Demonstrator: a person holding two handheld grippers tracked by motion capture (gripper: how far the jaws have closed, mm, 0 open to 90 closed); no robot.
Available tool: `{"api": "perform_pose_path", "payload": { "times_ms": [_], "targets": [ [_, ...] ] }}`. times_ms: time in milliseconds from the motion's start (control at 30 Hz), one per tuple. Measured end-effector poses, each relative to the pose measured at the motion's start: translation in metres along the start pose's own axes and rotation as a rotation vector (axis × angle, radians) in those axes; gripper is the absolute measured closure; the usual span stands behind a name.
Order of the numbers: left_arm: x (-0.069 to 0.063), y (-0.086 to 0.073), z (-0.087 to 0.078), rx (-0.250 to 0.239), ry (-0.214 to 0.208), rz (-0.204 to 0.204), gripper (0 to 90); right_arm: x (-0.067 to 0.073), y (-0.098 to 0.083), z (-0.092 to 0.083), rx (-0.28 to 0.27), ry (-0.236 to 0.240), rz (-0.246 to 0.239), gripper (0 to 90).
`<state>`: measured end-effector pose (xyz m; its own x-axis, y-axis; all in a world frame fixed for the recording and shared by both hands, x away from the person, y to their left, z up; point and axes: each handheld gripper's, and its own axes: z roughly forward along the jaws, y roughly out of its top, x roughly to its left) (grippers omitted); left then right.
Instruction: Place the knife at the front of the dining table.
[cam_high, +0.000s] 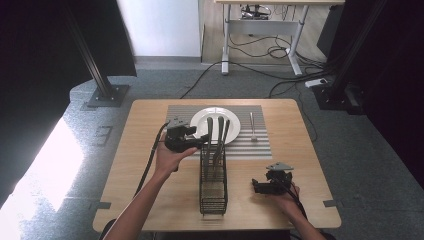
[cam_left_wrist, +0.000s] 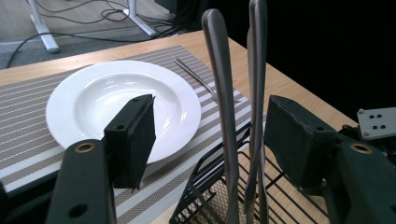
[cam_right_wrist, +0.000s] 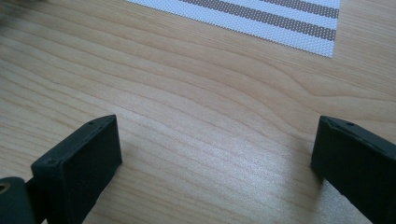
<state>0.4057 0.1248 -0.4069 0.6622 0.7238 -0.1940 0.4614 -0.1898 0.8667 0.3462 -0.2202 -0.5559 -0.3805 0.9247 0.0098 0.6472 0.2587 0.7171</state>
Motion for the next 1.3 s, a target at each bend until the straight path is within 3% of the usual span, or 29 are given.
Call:
{"api": "perform_pose_path", "payload": {
  "times_ms": [300, 467, 733, 833, 900, 1133, 1300],
  "targets": [
    [-0.004, 0.007, 0.017, 0.030, 0.034, 0.018, 38.4, 0.000, 0.000, 0.000, -0.002, -0.002, -0.003, 1.8],
    [-0.001, 0.006, 0.024, 0.041, 0.031, 0.013, 49.4, 0.000, 0.000, 0.000, -0.004, -0.001, -0.006, 2.2],
    [-0.001, 0.005, 0.030, 0.042, -0.009, 0.004, 60.2, 0.000, -0.001, -0.001, -0.006, 0.000, -0.005, 3.0],
    [0.001, 0.004, 0.030, 0.044, -0.046, -0.010, 64.3, 0.000, -0.001, -0.001, -0.007, 0.001, -0.005, 3.2],
    [0.002, 0.004, 0.031, 0.045, -0.075, -0.016, 71.6, 0.000, -0.001, -0.001, -0.009, 0.003, -0.006, 3.6],
    [0.002, 0.004, 0.031, 0.045, -0.101, -0.017, 79.2, 0.000, -0.002, -0.002, -0.010, 0.004, -0.010, 4.0],
    [0.003, 0.005, 0.029, 0.032, -0.175, -0.023, 82.2, 0.000, -0.002, -0.002, -0.010, 0.004, -0.012, 4.2]
  ]
}}
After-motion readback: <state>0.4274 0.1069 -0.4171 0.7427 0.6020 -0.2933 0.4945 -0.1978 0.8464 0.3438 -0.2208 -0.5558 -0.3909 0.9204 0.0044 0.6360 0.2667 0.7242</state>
